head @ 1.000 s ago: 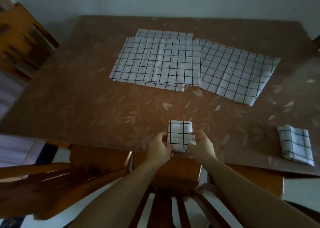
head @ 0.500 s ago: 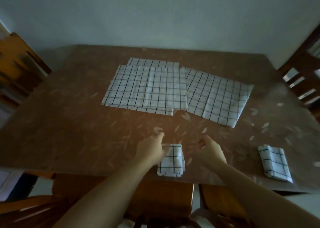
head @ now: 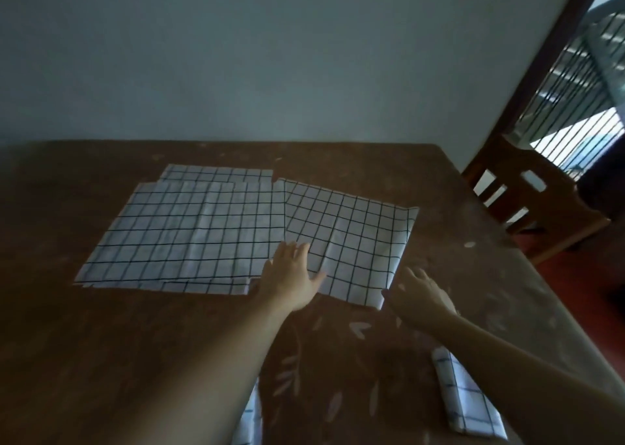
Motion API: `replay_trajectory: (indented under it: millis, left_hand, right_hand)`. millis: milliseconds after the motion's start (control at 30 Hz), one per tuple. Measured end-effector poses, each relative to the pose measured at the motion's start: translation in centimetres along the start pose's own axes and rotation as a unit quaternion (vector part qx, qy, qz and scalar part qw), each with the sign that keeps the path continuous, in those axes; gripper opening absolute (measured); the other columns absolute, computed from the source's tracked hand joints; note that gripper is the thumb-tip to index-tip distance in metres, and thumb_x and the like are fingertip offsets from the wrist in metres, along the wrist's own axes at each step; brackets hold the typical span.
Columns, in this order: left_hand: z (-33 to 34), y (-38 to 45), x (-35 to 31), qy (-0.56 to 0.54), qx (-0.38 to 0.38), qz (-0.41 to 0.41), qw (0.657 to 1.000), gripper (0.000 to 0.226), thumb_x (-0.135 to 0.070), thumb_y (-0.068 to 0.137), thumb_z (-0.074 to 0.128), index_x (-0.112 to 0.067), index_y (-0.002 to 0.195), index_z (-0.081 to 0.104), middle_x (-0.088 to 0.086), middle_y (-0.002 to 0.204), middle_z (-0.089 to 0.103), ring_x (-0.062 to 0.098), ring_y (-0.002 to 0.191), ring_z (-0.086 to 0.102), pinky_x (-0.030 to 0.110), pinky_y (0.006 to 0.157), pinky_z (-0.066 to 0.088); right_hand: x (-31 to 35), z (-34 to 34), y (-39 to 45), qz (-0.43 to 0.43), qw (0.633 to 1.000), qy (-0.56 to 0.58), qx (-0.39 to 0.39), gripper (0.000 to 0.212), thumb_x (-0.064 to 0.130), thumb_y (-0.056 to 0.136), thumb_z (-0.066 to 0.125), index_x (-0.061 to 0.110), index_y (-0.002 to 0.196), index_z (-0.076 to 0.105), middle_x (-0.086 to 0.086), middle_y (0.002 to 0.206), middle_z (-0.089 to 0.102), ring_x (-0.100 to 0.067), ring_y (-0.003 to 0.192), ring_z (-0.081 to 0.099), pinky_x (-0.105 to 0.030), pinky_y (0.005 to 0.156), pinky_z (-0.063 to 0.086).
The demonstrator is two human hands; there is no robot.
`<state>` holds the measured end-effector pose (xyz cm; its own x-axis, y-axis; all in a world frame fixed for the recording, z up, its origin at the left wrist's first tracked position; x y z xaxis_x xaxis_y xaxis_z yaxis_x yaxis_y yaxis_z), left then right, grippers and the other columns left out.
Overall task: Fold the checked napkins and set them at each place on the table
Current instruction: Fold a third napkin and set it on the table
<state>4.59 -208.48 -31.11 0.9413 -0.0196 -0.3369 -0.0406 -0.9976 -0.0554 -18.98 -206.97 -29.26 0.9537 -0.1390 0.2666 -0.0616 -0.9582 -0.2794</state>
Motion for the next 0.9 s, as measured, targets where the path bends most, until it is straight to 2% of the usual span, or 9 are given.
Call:
replay_trajectory:
  millis: [167, 267, 333, 467, 533, 600, 667, 767, 900]
  left_hand:
    - [5.9, 5.8, -1.0, 0.013, 0.028, -0.057, 0.998, 0.080, -0.061, 0.093, 0.043, -0.011, 0.151, 0.019, 0.012, 0.156, 0.027, 0.028, 0.144, 0.025, 0.045, 0.115, 0.029]
    - [8.7, 8.5, -1.2, 0.043, 0.043, -0.089, 0.994, 0.091, -0.069, 0.091, 0.035, -0.010, 0.154, 0.006, 0.015, 0.162, 0.009, 0.029, 0.150, 0.006, 0.044, 0.122, 0.011]
    - [10.0, 9.4, -1.1, 0.059, 0.056, -0.106, 0.991, 0.096, -0.073, 0.090, 0.029, -0.007, 0.154, 0.000, 0.015, 0.163, -0.001, 0.028, 0.151, -0.003, 0.043, 0.122, 0.003]
    - [11.9, 9.3, -0.9, 0.053, -0.022, -0.096, 0.994, 0.091, -0.069, 0.090, 0.035, -0.007, 0.153, 0.013, 0.014, 0.162, 0.008, 0.027, 0.150, 0.001, 0.043, 0.122, 0.007]
    - [12.5, 9.0, -1.1, 0.028, -0.065, -0.083, 0.994, 0.081, -0.063, 0.091, 0.042, -0.009, 0.149, 0.029, 0.012, 0.159, 0.022, 0.025, 0.150, 0.011, 0.042, 0.121, 0.012]
    - [12.6, 8.8, -1.4, -0.002, -0.096, -0.063, 0.993, 0.061, -0.055, 0.091, 0.051, -0.013, 0.135, 0.051, 0.008, 0.148, 0.044, 0.026, 0.143, 0.030, 0.043, 0.118, 0.023]
    - [12.5, 8.6, -1.8, -0.023, -0.119, -0.045, 0.992, 0.040, -0.047, 0.091, 0.055, -0.016, 0.114, 0.065, 0.003, 0.126, 0.061, 0.025, 0.125, 0.051, 0.044, 0.105, 0.040]
    - [11.5, 7.8, -3.2, -0.099, -0.122, -0.069, 0.985, 0.022, -0.036, 0.090, 0.060, -0.019, 0.099, 0.070, -0.002, 0.101, 0.067, 0.020, 0.098, 0.062, 0.035, 0.083, 0.050]
    - [8.4, 6.8, -4.8, -0.188, -0.095, -0.116, 0.971, 0.016, -0.026, 0.093, 0.060, -0.021, 0.100, 0.073, -0.002, 0.089, 0.072, 0.021, 0.084, 0.066, 0.027, 0.065, 0.047]
  right_hand:
    - [-1.2, 3.0, 8.3, -0.122, 0.989, -0.079, -0.021, 0.075, 0.060, 0.091, 0.045, 0.019, 0.150, 0.022, -0.005, 0.159, 0.021, -0.021, 0.148, 0.015, -0.041, 0.120, 0.018]
    - [-1.0, 4.9, 12.3, -0.178, 0.978, -0.108, -0.029, 0.090, 0.071, 0.087, 0.036, 0.017, 0.153, 0.008, -0.008, 0.163, 0.000, -0.023, 0.150, -0.004, -0.043, 0.122, 0.005]
    - [-0.9, 6.1, 14.2, -0.182, 0.978, -0.103, -0.024, 0.099, 0.078, 0.083, 0.032, 0.015, 0.154, 0.004, -0.010, 0.163, -0.006, -0.024, 0.150, -0.009, -0.043, 0.122, 0.002]
    - [-1.8, 8.2, 15.5, -0.189, 0.978, -0.059, -0.062, 0.093, 0.078, 0.082, 0.032, 0.015, 0.150, 0.019, -0.011, 0.162, 0.008, -0.024, 0.150, 0.001, -0.043, 0.122, 0.006]
    - [-2.3, 8.8, 15.3, -0.200, 0.974, -0.030, -0.103, 0.081, 0.070, 0.085, 0.041, 0.015, 0.145, 0.035, -0.008, 0.158, 0.026, -0.023, 0.148, 0.017, -0.042, 0.120, 0.015]
    - [-2.4, 8.8, 14.7, -0.219, 0.964, -0.009, -0.150, 0.061, 0.059, 0.085, 0.053, 0.018, 0.130, 0.052, -0.003, 0.142, 0.050, -0.021, 0.136, 0.040, -0.042, 0.111, 0.028]
    - [-2.3, 8.5, 14.3, -0.221, 0.960, 0.006, -0.171, 0.038, 0.049, 0.084, 0.061, 0.024, 0.112, 0.064, 0.005, 0.120, 0.063, -0.019, 0.117, 0.055, -0.041, 0.100, 0.037]
    - [-2.1, 7.6, 13.0, -0.204, 0.967, 0.022, -0.150, 0.013, 0.036, 0.086, 0.061, 0.026, 0.086, 0.068, 0.009, 0.096, 0.066, -0.017, 0.096, 0.061, -0.037, 0.093, 0.035]
    - [-1.8, 5.6, 10.5, -0.210, 0.968, 0.058, -0.127, 0.017, 0.040, 0.085, 0.063, 0.026, 0.076, 0.068, 0.011, 0.084, 0.068, -0.011, 0.079, 0.062, -0.035, 0.089, 0.040]
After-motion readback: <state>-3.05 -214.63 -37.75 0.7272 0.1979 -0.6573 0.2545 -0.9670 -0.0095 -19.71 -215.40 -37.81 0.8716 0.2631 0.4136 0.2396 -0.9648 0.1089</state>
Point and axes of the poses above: each hand's wrist, its own y-axis towards the middle knuckle, its own z-axis out of the palm, x = y × z, the point moved 1 cm from there along y, towards the middle knuckle
